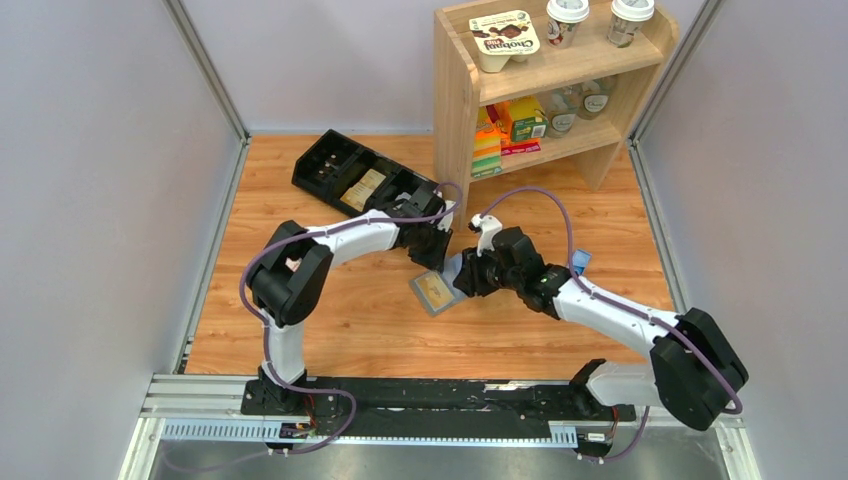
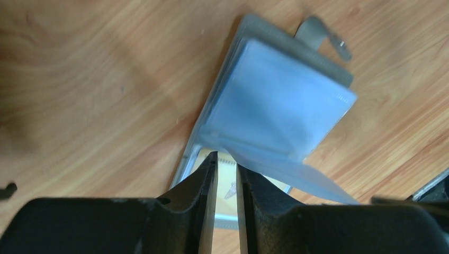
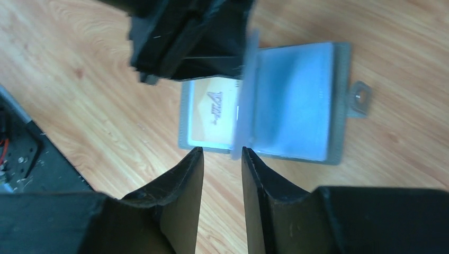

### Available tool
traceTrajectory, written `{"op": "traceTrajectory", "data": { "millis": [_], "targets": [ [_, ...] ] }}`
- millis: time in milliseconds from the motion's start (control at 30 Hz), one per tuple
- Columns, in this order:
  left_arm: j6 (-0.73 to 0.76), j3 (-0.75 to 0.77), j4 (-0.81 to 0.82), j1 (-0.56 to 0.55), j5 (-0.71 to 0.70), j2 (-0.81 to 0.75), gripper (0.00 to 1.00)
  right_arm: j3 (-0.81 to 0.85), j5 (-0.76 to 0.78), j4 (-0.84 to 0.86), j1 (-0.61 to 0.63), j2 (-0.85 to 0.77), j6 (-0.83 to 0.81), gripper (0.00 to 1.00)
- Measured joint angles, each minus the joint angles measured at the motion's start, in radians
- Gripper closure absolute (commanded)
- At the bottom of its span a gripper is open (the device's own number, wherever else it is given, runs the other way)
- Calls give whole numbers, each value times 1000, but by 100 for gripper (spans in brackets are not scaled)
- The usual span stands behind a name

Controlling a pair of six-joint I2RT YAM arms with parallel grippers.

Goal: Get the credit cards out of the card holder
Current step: Remove the credit card from the card holder.

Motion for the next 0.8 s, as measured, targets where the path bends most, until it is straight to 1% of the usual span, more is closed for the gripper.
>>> {"op": "traceTrajectory", "data": {
  "millis": [167,333,400,500,567,733,800],
  "targets": [
    [0,79,4,-1,28,69,72,-7,-104,83,0,64,8,65],
    [2,109,8,-2,48,118,71,-6,-144,126,-13,182,31,64],
    [4,113,10,-3,51,118,68,-7,-155,148,-38,217,52,62],
    [5,109,24,-3,47,115,62,-12,-175,190,-87,252,83,62],
    [5,83,47,-4,30,95,59,-12,-191,211,-111,268,98,61],
    [7,-29,68,-3,-36,-29,59,-12,-243,249,-140,300,128,61],
    [8,-82,69,-3,-62,-106,59,-12,-266,260,-140,311,139,62]
  ]
}}
